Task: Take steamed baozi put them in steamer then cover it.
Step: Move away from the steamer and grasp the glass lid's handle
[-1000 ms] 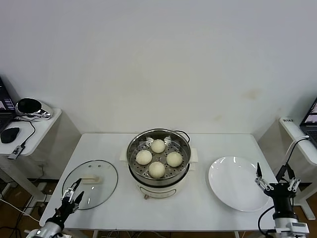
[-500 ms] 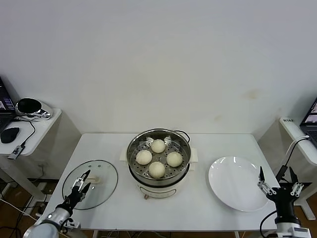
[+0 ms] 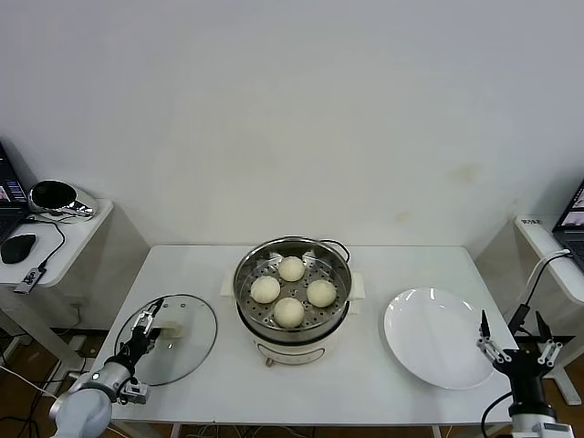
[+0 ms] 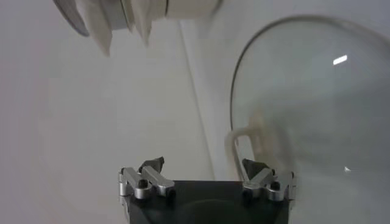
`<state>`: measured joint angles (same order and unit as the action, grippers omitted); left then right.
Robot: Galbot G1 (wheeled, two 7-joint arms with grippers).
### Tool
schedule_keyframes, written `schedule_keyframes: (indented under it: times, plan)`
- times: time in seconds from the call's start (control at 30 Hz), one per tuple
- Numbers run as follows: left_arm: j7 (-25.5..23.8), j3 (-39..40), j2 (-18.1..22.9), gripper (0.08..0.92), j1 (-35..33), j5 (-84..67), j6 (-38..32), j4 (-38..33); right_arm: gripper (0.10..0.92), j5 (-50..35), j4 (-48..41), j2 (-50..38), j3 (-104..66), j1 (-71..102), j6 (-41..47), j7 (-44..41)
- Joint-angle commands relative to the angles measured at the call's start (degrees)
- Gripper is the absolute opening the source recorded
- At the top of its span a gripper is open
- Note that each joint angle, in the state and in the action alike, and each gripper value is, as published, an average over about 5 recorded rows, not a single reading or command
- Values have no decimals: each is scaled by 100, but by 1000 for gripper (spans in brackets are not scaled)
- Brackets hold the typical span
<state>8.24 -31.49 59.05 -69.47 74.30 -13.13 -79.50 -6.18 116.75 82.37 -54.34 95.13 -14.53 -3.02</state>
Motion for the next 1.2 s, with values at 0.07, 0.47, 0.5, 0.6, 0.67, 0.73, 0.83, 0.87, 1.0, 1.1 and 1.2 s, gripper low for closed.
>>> schedule_keyframes:
  times: [0.07, 0.47, 0.5, 0.6, 0.67, 0.73, 0.83, 0.87, 1.0, 1.1, 1.2]
  plan:
    - [37, 62, 4, 823, 298, -104, 5, 429, 823, 46, -15, 20, 9, 19, -25, -1]
    - [4, 130, 31, 662, 328, -301, 9, 512, 823, 94, -36, 11, 23, 29, -57, -12]
    - [3, 148, 31, 636, 337, -331, 7, 538, 823, 96, -37, 13, 27, 30, -59, -12]
    - [7, 195, 43, 550, 374, -419, 0, 650, 823, 104, -42, 18, 38, 35, -68, -12]
    - [29, 216, 58, 489, 399, -464, -7, 729, 823, 107, -44, 19, 40, 38, -76, -12]
    - [71, 227, 71, 437, 412, -503, -12, 780, 823, 107, -44, 20, 40, 41, -82, -11]
    - [191, 230, 87, 350, 406, -568, -24, 805, 823, 108, -45, 18, 41, 45, -87, -11]
    - [259, 224, 94, 316, 399, -575, -34, 799, 823, 109, -45, 18, 44, 45, -89, -11]
    - [541, 125, 124, 205, 271, -585, -43, 541, 823, 130, -56, 17, 85, 41, -108, -15]
    - [625, -4, 123, 161, 30, -688, 69, 28, 823, 171, -89, 5, 141, 36, -144, -23]
    - [546, -176, 86, 156, -335, -949, 417, -666, 823, 209, -108, -7, 186, 27, -173, -31]
